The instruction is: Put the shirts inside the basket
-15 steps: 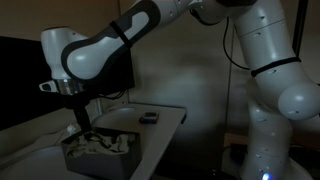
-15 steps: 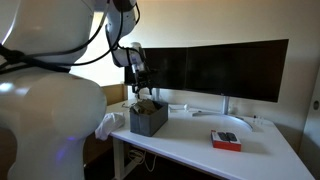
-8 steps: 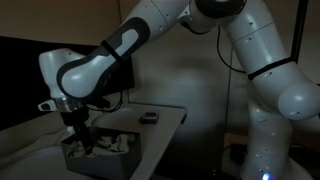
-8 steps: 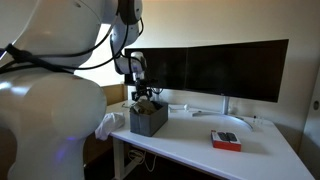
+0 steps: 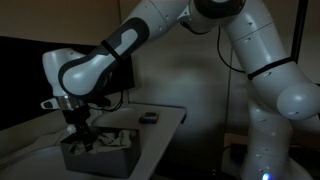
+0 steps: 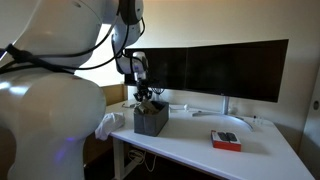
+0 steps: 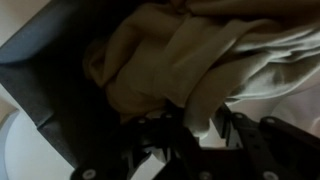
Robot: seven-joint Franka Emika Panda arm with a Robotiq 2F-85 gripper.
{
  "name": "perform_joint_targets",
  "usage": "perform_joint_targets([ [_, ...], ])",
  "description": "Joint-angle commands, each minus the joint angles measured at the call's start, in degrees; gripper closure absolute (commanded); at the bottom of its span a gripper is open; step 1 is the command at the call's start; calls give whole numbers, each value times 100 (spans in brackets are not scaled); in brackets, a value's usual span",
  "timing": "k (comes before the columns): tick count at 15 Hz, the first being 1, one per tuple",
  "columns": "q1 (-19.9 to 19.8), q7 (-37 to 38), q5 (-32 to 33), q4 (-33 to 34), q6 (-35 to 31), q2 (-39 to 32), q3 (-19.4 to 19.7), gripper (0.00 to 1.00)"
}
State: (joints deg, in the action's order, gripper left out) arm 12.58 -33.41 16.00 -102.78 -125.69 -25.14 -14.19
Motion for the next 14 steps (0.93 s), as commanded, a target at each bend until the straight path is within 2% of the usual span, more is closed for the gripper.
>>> perform_joint_targets([
  [1,-132,-219,-130,-100,64,268,-41,89],
  [5,-162,-252,-164,-103,74,344,-51,96],
  [8,-179,-285,-194,-106,78,360,-58,91],
  [14,-359,17,-275,-291,163,468,166,90],
])
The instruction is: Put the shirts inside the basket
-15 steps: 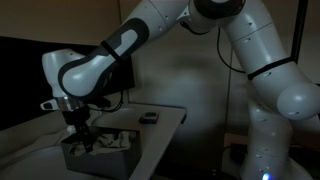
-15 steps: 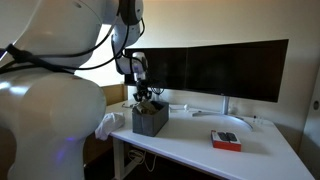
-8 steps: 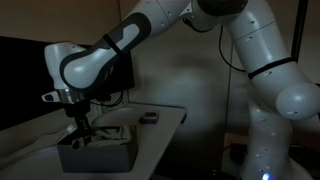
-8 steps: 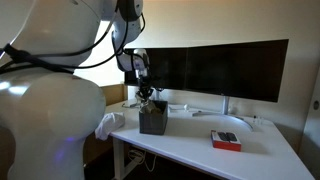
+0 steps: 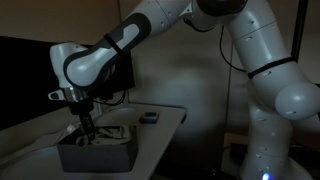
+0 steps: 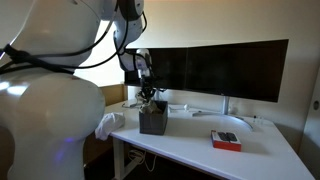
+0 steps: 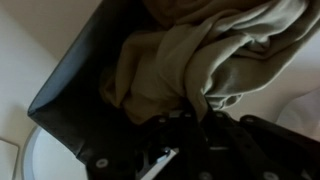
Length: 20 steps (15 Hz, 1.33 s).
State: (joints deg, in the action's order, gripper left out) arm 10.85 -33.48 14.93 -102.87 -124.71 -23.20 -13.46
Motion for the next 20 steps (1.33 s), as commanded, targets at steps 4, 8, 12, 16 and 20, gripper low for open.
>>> perform_joint_targets([
  [4,-335,90,-158,-331,196,257,273,91],
  [8,-335,79,-190,-424,278,103,273,91],
  [12,-242,17,-157,-465,344,-11,174,92],
  [16,-213,-15,-255,-530,422,-163,67,93],
  [20,-208,-24,-167,-553,484,-65,56,57],
])
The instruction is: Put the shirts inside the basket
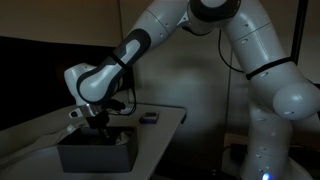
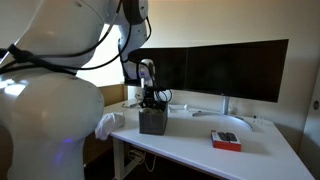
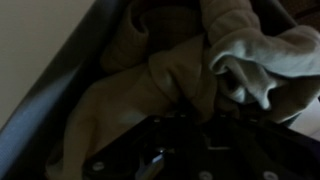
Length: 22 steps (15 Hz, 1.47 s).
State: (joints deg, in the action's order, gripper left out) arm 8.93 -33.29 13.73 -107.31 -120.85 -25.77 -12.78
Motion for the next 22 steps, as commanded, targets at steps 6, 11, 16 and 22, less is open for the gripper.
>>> perform_joint_targets([
  [6,123,-51,290,-75,122,914,-5,18],
  [11,298,-336,275,-58,-45,1412,-200,0],
  [16,450,-1207,-620,-422,-527,1572,-673,0],
  [22,657,-2508,-1721,-981,-843,1394,-1127,0],
])
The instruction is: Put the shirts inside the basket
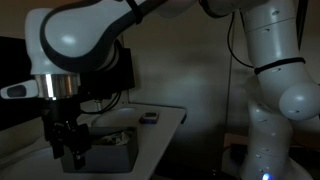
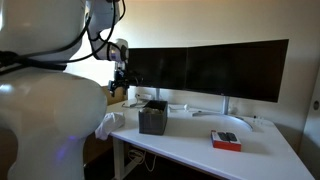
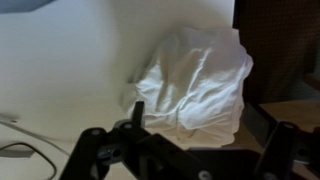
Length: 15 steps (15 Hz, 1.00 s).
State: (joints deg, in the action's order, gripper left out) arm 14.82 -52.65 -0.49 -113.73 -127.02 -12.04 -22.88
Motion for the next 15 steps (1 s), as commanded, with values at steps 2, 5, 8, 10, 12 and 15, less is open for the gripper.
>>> perform_joint_targets([
  [2,254,-433,-53,-319,-178,-149,-119,0],
  [5,519,-179,221,-198,-211,-411,-116,0],
  [8,823,284,776,53,-327,-786,-16,0],
  [10,978,630,1213,252,-327,-1065,79,0],
  [12,1127,901,1611,463,-247,-1342,163,0],
  [15,1305,1147,1992,707,-222,-1768,231,0],
])
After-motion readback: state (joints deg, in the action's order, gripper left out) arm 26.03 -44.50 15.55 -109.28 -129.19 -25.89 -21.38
